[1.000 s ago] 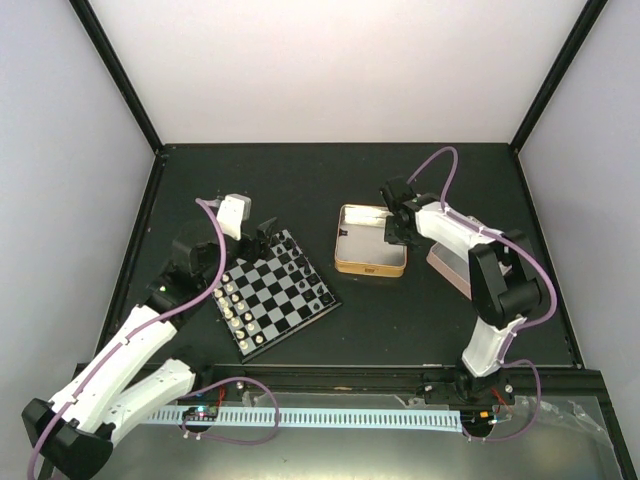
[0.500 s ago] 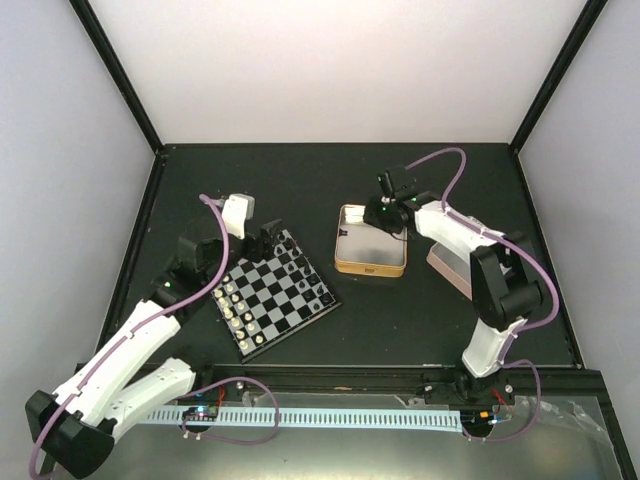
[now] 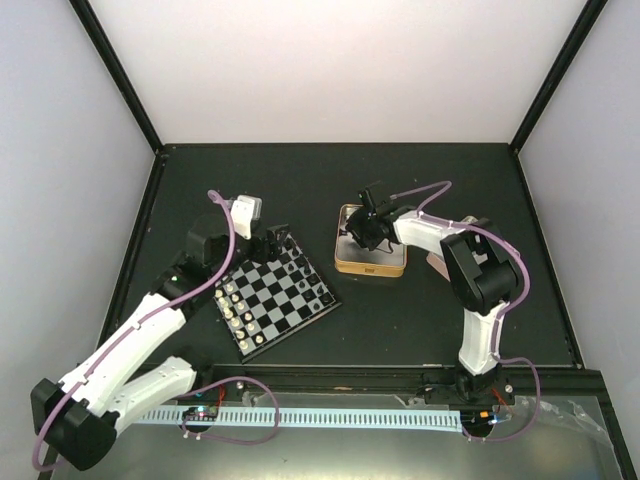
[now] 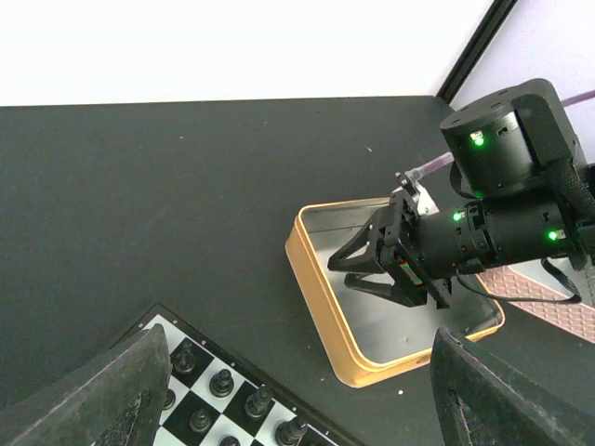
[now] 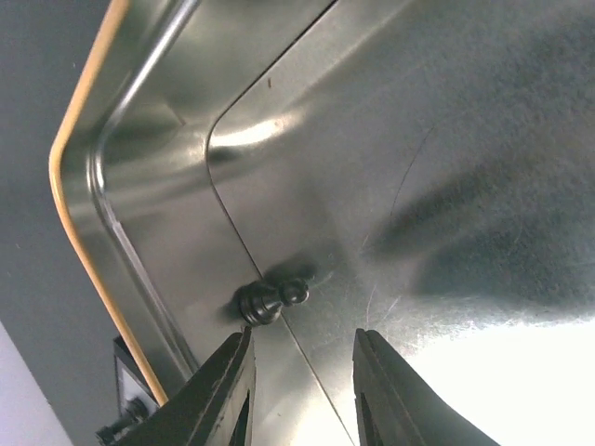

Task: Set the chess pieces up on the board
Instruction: Pick up the chess piece from the storage box.

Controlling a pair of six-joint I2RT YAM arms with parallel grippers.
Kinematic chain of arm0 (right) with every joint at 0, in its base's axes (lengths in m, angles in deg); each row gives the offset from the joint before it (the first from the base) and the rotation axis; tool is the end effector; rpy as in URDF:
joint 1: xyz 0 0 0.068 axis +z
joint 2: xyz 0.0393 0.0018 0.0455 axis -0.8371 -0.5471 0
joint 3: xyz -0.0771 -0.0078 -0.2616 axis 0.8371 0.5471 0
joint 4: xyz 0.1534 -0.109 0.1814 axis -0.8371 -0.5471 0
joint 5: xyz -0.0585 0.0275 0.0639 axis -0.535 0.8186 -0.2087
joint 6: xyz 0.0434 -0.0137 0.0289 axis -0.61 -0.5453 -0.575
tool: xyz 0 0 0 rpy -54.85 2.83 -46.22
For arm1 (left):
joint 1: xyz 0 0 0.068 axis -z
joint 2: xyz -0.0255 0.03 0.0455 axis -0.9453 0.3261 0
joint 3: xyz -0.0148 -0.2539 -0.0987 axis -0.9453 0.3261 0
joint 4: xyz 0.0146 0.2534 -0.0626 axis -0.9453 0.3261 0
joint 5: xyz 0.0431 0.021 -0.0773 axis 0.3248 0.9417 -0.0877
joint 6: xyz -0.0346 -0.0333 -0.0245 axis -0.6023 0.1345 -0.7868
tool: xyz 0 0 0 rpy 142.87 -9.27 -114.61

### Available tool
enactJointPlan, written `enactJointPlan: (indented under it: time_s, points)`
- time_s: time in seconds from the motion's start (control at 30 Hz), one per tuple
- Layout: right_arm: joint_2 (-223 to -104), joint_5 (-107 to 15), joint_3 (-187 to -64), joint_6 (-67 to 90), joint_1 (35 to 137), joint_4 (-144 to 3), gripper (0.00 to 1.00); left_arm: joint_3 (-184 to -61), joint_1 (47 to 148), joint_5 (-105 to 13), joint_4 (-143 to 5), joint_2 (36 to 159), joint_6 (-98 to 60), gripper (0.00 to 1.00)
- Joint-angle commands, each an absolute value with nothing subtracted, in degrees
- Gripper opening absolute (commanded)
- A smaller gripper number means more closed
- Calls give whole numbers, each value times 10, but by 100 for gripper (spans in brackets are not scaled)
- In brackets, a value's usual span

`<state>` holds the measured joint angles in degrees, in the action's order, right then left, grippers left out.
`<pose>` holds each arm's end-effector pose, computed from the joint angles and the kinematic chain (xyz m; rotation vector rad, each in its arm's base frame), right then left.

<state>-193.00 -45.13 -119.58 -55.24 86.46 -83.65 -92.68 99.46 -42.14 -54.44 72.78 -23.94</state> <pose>0.3450 0.2025 0.1548 0.9698 2.5904 0.8155 0.1805 -0.1010 0.3038 0.2497 1.9622 -0.5969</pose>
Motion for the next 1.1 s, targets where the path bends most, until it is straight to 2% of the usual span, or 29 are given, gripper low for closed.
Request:
enactJointPlan:
  time_s: [0.0, 0.6, 0.73, 0.93, 1.07]
  points:
    - [-1942, -476, -1189, -657, 867, -813, 30, -935, 990, -417, -540, 708, -241, 79]
    - [-2017, -452, -1228, -764, 871, -807, 30, -921, 990, -394, -536, 682, -228, 79]
    - [-2022, -458, -1232, -766, 872, -811, 24, -920, 989, -389, -537, 682, -227, 79]
    - [-2028, -475, -1234, -753, 872, -818, 9, -920, 990, -387, -537, 682, -225, 79]
    - [-2026, -497, -1236, -732, 872, -827, 3, -920, 990, -386, -537, 681, -225, 79]
